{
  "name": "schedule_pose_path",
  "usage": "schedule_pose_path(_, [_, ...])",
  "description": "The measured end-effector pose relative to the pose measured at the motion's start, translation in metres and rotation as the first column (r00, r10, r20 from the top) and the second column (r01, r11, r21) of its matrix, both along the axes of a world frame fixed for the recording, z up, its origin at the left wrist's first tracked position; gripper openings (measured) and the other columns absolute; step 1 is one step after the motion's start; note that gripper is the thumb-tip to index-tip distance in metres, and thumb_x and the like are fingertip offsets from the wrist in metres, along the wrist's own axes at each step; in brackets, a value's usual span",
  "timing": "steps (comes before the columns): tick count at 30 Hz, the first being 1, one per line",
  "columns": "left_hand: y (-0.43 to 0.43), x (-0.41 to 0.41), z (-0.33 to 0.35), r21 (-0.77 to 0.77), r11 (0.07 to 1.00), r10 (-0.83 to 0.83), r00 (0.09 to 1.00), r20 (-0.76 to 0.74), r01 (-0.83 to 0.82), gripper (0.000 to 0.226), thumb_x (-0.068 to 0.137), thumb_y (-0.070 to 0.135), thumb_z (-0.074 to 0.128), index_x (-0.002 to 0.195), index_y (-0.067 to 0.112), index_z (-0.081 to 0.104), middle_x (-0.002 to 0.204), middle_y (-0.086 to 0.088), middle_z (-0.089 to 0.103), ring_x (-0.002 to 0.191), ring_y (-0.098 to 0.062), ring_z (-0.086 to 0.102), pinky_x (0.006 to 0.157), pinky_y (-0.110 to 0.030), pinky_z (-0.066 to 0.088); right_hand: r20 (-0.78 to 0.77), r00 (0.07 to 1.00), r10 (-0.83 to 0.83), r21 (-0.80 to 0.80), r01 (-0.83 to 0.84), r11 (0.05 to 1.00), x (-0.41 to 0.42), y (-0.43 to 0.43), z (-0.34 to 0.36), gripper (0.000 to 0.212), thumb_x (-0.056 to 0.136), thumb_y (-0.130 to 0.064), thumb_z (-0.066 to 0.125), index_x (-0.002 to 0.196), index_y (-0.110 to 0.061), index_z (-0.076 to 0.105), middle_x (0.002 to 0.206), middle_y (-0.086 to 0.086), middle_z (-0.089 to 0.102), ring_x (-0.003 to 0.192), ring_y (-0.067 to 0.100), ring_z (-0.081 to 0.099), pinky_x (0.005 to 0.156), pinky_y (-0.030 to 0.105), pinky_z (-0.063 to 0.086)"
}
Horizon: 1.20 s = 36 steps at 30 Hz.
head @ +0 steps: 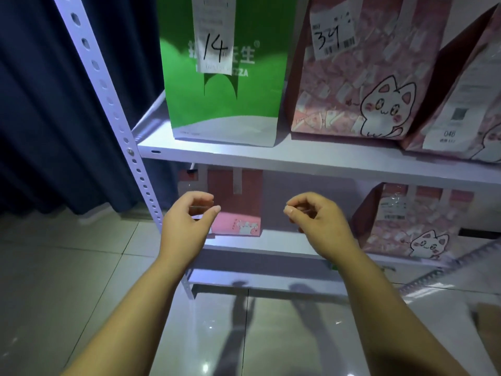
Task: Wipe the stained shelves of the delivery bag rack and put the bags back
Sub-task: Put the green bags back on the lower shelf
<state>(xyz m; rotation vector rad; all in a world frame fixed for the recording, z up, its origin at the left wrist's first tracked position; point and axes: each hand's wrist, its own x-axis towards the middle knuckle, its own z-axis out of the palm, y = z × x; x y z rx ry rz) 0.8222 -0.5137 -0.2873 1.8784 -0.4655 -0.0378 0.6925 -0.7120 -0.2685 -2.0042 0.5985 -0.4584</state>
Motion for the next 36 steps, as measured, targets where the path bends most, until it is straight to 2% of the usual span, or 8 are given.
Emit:
schedule_pose_path(3, [-0.004,-0.021,-0.016,-0.019,0.998,0.050,0.995,-0.084,-0.052,0.014,0.082,0.017,0.069,0.091,0.027,0.063,0.089,0.016,0.065,0.085,0.002,0.061,0.061,-0.004,0.044,-0.047,0.999,0.023,0.032,-0.022,0.999,-0.016,-0.009,-0.017,0.008,0.084,-0.026,0.065,0.077,-0.030,0.065,0.076,-0.011,0.066,0.077,0.010,0.062,0.073,0.038,0.056])
schedule_pose_path(7, [-0.012,-0.054,-0.035,-0.020,0.990,0.131,0.976,-0.172,-0.136,0.015,0.080,0.016,0.071,0.091,0.025,0.064,0.090,0.012,0.067,0.086,-0.006,0.064,0.072,-0.019,0.049,-0.111,0.991,0.071,0.026,-0.068,0.997,-0.037,-0.023,-0.036,0.007,0.084,-0.026,0.064,0.077,-0.029,0.065,0.075,-0.009,0.065,0.076,0.011,0.062,0.073,0.039,0.056])
schedule_pose_path(14, [-0.028,-0.096,-0.062,0.023,0.983,0.181,0.954,-0.240,-0.181,0.013,0.081,0.018,0.070,0.088,0.026,0.064,0.087,0.014,0.066,0.087,-0.008,0.063,0.074,-0.027,0.053,-0.136,0.989,0.052,0.076,-0.042,0.996,-0.063,-0.052,-0.063,0.007,0.082,-0.026,0.064,0.076,-0.028,0.065,0.076,-0.009,0.067,0.076,0.011,0.064,0.075,0.041,0.056])
schedule_pose_path(22, [-0.050,-0.107,-0.088,0.058,0.990,0.139,0.961,-0.239,-0.129,0.017,0.080,0.017,0.071,0.084,0.030,0.062,0.084,0.014,0.068,0.082,-0.002,0.063,0.067,-0.016,0.045,-0.157,0.988,0.010,0.129,0.011,0.992,-0.072,-0.078,-0.095,0.014,0.083,-0.019,0.065,0.071,-0.027,0.065,0.077,-0.006,0.068,0.076,0.015,0.066,0.075,0.046,0.055])
schedule_pose_path(28, [-0.060,-0.083,-0.113,0.078,0.993,0.102,0.961,-0.259,-0.085,0.015,0.080,0.016,0.070,0.087,0.028,0.063,0.086,0.010,0.068,0.084,-0.001,0.062,0.068,-0.015,0.044,-0.163,0.986,-0.020,0.142,0.043,0.989,-0.053,-0.091,-0.116,0.015,0.082,-0.019,0.065,0.070,-0.028,0.066,0.076,-0.006,0.069,0.075,0.015,0.066,0.075,0.046,0.055])
schedule_pose_path(36, [-0.099,-0.075,-0.165,0.077,0.997,0.009,0.976,-0.217,0.008,0.014,0.081,0.017,0.069,0.085,0.029,0.062,0.086,0.010,0.068,0.084,-0.001,0.062,0.064,-0.008,0.044,-0.171,0.984,-0.044,0.085,0.059,0.995,-0.049,-0.116,-0.171,0.012,0.084,-0.023,0.062,0.074,-0.029,0.065,0.077,-0.012,0.067,0.076,0.008,0.064,0.076,0.038,0.056])
